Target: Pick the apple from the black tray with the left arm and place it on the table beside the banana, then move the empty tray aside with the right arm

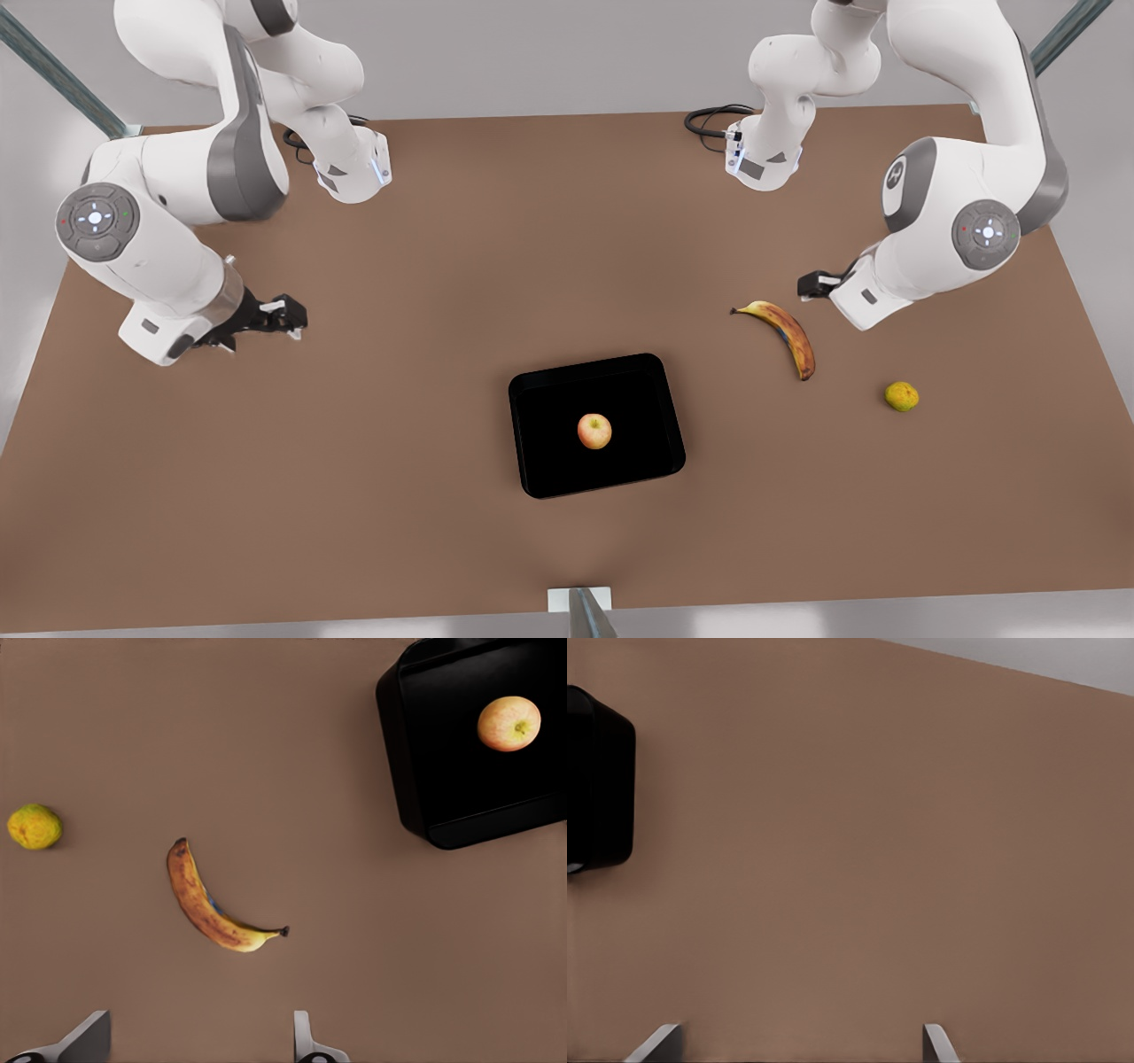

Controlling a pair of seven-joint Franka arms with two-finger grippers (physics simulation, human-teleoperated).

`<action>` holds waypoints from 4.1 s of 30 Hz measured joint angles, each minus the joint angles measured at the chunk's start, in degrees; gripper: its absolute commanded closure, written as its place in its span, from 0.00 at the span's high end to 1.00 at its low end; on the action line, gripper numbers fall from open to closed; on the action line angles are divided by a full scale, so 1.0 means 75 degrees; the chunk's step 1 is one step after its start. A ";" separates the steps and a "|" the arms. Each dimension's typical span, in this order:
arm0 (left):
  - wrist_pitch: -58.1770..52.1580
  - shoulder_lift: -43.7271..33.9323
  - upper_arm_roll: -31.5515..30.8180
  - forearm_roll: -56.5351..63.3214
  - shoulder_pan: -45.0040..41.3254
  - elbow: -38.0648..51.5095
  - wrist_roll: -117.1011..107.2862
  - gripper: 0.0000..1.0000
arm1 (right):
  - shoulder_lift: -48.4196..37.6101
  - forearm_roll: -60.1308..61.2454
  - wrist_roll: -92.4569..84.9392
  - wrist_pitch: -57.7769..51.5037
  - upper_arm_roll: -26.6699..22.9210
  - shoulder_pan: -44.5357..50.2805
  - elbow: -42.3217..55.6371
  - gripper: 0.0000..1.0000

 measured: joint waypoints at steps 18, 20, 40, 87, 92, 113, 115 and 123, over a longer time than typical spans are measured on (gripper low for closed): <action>0.2130 0.3344 -0.0171 -0.0872 -0.3695 0.1885 -0.2499 1.00 | 0.0902 -0.0335 0.0631 -0.0396 0.0269 0.0032 0.0333 1.00; 0.2526 0.3454 -0.0149 -0.0634 -0.3731 0.1963 -0.2884 1.00 | 0.1195 0.0024 0.0678 -0.0169 0.0336 0.0036 0.0331 1.00; 0.5154 0.5183 0.0068 -0.0545 -0.3743 0.2203 -0.6005 1.00 | 0.1920 0.0797 0.1036 0.1138 0.0414 0.0456 0.0253 1.00; 0.6383 0.6906 0.0344 0.0515 -0.3839 0.3542 -0.7109 1.00 | 0.2337 0.0135 0.1548 0.2830 0.0046 0.0556 0.0557 1.00; 0.6531 0.7026 0.0347 0.0530 -0.3844 0.3557 -0.7085 0.93 | 0.2337 0.0137 0.1642 0.3098 0.0047 0.0541 0.0559 1.00; 0.5410 0.5943 0.0389 0.0587 -0.3751 0.3562 -0.7095 0.66 | 0.2043 0.0091 0.1470 0.2188 0.0028 0.0519 0.0552 1.00; 0.5065 0.5718 0.0439 0.0585 -0.3716 0.3563 -0.7046 0.66 | 0.2047 0.0101 0.1439 0.2165 0.0050 0.0538 0.0549 1.00; 0.3609 0.5052 0.0830 0.0671 -0.3200 0.3552 -0.6538 0.67 | 0.2444 0.0162 0.1384 0.2190 0.0826 0.0932 0.0493 1.00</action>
